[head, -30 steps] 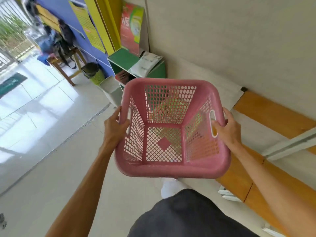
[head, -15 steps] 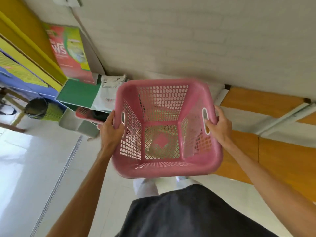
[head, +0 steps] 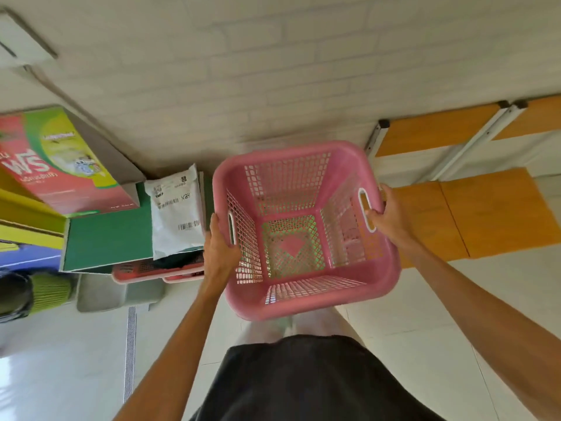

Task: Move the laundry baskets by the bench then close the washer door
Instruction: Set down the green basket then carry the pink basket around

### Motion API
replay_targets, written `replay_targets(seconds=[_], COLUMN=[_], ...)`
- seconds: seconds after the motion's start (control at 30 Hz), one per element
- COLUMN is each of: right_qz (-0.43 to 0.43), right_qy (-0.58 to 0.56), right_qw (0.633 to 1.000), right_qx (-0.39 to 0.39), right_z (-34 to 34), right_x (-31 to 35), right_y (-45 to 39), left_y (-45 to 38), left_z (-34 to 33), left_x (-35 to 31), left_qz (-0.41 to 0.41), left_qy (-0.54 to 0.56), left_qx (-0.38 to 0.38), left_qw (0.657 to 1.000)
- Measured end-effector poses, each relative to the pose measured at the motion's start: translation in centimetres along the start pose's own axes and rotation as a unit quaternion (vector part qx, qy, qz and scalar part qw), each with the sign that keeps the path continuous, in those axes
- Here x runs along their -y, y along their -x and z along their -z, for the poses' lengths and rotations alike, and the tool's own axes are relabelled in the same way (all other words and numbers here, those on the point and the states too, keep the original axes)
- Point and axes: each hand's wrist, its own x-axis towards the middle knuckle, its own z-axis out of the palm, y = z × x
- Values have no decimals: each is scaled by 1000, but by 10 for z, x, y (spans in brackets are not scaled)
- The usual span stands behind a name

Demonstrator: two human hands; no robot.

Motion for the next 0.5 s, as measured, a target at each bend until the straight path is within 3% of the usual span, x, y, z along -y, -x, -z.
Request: replay_targets(seconds=[0.13, 0.5], right_qz=[-72, -131], right_qy=[56, 131], right_qw=[995, 982], right_qx=[46, 48], right_z=[-14, -129], right_x=[-17, -132], right_y=[-9, -53], left_y=[-17, -104], left_z=[-26, -137], left_x=[16, 114], left_qz=[12, 62], left_qy=[-17, -131], left_qx=[5, 8], left_qw=[1000, 989])
